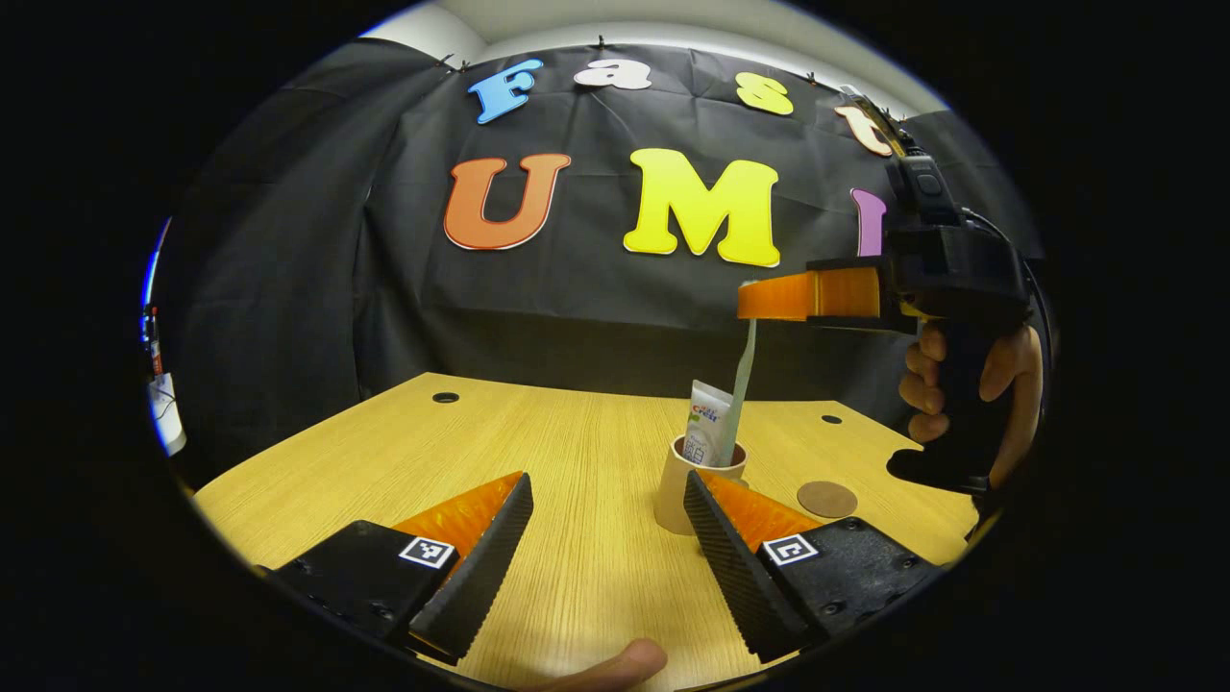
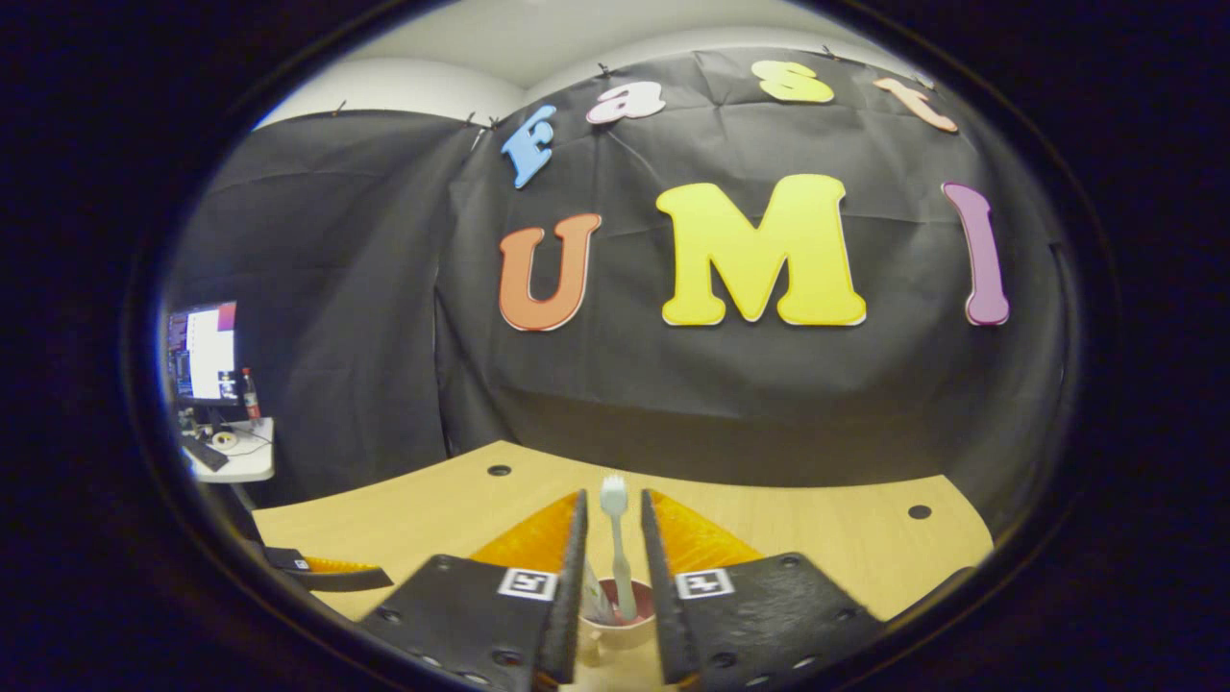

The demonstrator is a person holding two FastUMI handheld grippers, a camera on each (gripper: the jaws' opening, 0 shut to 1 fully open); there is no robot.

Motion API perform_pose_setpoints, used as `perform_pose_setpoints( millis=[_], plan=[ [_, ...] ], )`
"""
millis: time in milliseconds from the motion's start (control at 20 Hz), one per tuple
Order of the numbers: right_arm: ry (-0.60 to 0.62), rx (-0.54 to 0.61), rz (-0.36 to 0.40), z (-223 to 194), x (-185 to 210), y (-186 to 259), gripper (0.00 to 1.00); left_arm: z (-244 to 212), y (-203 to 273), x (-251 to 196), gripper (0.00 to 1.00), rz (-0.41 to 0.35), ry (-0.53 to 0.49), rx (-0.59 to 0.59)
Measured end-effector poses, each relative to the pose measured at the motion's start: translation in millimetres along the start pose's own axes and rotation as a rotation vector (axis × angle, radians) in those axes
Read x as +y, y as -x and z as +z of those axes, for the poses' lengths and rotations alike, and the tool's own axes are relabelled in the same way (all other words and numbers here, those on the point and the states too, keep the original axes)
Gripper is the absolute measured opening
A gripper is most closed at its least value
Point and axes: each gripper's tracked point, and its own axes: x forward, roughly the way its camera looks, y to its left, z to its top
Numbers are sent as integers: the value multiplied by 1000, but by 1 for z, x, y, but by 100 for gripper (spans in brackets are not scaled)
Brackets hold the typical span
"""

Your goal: Put the toothbrush and toothpaste on the desktop into the cup, then pick up the cup and place it on the coaster on the desktop.

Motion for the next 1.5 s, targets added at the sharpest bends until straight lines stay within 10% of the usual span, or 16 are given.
perform_pose_setpoints(
  millis=[100, 500, 1500],
  plan=[
    [37, -18, -28, 5, -5, 4, 72, -2, 0, -2, 100, -2, -3, 6],
    [-27, -8, 5, 0, -5, 34, 93, -1, -4, -17, 100, 2, -27, 28],
    [-80, -92, -201, -21, -113, 206, 93, 10, -64, -88, 100, -48, -95, 355]
  ],
)
